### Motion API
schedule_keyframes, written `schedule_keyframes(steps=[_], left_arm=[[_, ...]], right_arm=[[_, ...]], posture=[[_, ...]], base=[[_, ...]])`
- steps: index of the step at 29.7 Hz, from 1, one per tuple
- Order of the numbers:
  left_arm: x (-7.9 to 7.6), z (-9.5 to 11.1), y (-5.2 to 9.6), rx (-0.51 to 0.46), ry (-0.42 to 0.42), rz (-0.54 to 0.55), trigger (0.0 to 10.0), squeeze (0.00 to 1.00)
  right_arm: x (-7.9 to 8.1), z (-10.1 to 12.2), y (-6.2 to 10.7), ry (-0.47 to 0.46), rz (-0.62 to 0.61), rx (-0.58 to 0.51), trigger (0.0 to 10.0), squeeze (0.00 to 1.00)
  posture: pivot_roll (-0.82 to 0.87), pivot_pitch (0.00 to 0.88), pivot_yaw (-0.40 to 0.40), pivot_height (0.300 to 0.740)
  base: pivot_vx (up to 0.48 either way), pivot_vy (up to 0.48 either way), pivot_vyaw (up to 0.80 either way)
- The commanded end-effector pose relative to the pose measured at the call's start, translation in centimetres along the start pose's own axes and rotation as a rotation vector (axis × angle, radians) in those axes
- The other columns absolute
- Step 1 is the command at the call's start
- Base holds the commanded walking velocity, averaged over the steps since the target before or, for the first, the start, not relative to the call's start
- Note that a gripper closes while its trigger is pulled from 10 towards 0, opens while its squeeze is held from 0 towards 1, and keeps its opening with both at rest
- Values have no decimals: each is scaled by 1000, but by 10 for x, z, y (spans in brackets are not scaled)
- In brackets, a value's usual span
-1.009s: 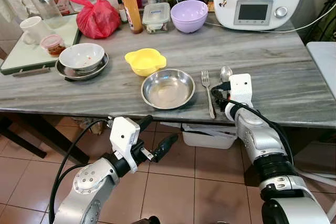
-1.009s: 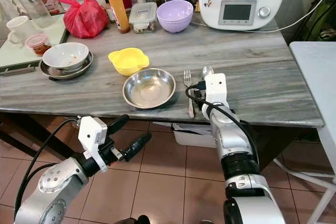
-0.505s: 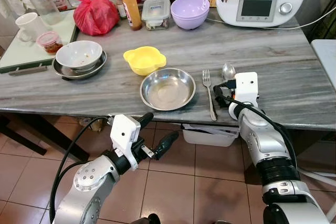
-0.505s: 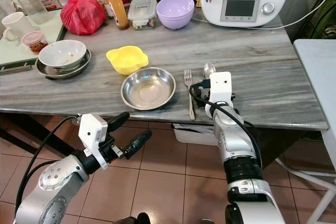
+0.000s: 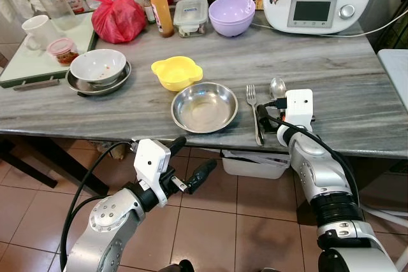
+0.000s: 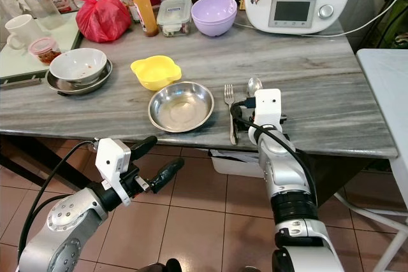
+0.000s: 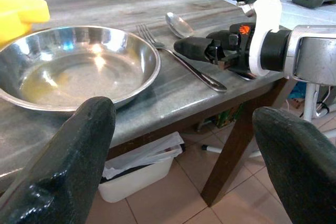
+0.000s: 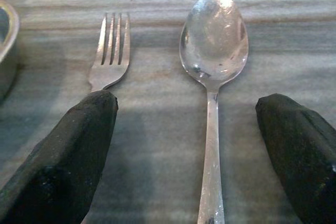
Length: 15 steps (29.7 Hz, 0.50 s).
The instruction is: Setting the table
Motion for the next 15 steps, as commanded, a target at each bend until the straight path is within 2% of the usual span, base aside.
schedule_keyframes(steps=[1,10,15], left_arm=[[4,-2,4,17,-19,15,10000,0],[6,1,2,13,-23,13,10000,0],[4,0,2,10,-22,8,10000,0]], right_arm=[[7,-12,2,-19,23,36,10000,1000],[6,6,5,-38,34,-62,10000,1000],[19,32,10,-69,102,-211,10000,1000]], posture=[[-92,127,141,740],[-100,128,147,740],[-101,127,151,740]], base=[[0,0,0],[0,0,0],[0,0,0]])
Point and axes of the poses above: a point about 5 cm out from each wrist's last joint towards the gripper, its own y axis pointing back from the gripper into the wrist, its own z axis along the axis of the wrist's last joint, x = y × z, the point moved 2 cm from there along -y, pointing out of the wrist towards the gripper, and after that the axes turned 13 degrees about -y, right-handed, at the moved point
